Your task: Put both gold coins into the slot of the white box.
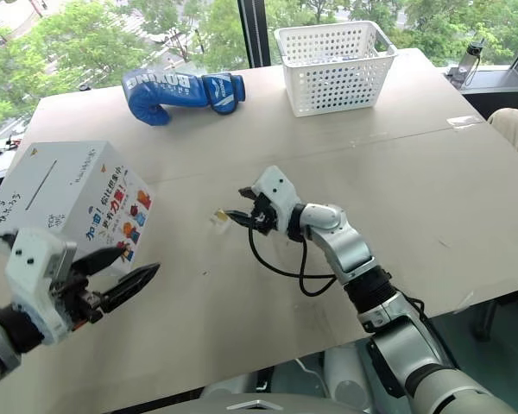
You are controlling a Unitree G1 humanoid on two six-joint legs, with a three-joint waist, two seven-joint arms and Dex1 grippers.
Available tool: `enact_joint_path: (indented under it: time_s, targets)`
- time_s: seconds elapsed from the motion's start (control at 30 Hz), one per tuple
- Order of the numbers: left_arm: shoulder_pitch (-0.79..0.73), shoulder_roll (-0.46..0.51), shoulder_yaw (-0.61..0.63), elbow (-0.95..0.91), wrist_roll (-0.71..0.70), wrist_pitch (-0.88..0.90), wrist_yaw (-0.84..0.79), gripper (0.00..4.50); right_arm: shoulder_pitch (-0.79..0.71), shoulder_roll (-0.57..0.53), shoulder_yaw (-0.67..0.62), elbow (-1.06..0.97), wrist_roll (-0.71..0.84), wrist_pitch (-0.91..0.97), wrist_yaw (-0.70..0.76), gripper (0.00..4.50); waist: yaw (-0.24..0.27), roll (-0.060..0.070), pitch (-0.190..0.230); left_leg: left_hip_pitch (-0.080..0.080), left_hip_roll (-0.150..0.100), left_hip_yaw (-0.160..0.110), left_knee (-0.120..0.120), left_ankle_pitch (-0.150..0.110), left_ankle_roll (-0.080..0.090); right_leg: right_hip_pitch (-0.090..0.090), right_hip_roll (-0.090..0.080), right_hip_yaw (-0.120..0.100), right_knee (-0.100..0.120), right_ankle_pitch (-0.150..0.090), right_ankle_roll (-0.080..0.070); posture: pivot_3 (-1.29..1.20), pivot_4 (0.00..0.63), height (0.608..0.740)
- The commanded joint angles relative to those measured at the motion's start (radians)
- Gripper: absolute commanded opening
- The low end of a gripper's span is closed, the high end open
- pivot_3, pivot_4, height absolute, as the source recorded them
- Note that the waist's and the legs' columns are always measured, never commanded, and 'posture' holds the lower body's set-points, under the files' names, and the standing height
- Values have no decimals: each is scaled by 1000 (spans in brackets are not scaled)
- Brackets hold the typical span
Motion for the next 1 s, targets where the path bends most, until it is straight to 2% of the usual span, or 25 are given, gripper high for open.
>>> enact_joint_path:
  time_s: [0.03, 0.3, 0.33, 0.43, 0.5, 0.57, 0.87, 0.93, 1.0]
  targets:
    - [14, -38, -91, -58, 134, -117, -35, 3513, -20, 22, -5, 0, -9, -34, 11, 2788, 2, -1, -1, 0, 0, 0, 0, 0, 0, 0, 0, 0, 0, 0, 0, 0, 150, 721]
    - [13, -126, -204, -39, 276, -244, -65, 3513, -28, 64, 5, 35, -36, -30, 20, 2788, -6, -1, -1, 0, 1, 0, 0, 0, 0, 0, 1, 0, 1, 1, -1, 0, 150, 721]
    - [14, -131, -209, -37, 280, -249, -68, 3582, -29, 69, 6, 40, -40, -31, 21, 2235, -6, -1, -1, 0, 2, 0, 0, 0, 0, 0, 1, -1, 1, 1, -1, 0, 150, 721]
    - [21, -140, -223, -34, 292, -257, -83, 3582, -30, 83, 7, 54, -51, -35, 23, 1196, -5, -1, -1, 0, 2, 0, 0, 0, 0, 0, 1, -1, 1, 1, -1, 0, 150, 721]
    - [28, -144, -231, -30, 300, -264, -92, 3582, -30, 98, 11, 64, -55, -37, 20, 1196, -6, -1, -1, 0, 2, 0, 0, 0, 0, 0, 1, -1, 0, 1, -1, 0, 150, 721]
    - [29, -149, -235, -26, 306, -269, -97, 3582, -31, 110, 13, 76, -61, -43, 19, 664, -6, -1, -1, 0, 2, 0, 0, 0, 0, 0, 1, -1, 1, 1, -1, 0, 150, 721]
    - [28, -157, -233, -18, 311, -275, -105, 3582, -35, 130, 7, 106, -82, -57, 17, 664, -6, -1, -1, 0, 2, -1, 0, 0, 0, 0, 1, -1, 1, 1, -1, 0, 150, 721]
    - [27, -159, -235, -18, 312, -274, -105, 3582, -33, 130, 5, 106, -82, -61, 19, 139, -6, -1, -1, 0, 2, -1, 0, 0, 0, 0, 1, -1, 1, 1, -1, 0, 150, 721]
    - [24, -162, -237, -16, 311, -275, -105, 3582, -30, 130, 2, 101, -80, -59, 19, 39, -6, -1, -1, 0, 2, -1, 0, 0, 0, 0, 1, -1, 1, 1, -1, 0, 150, 721]
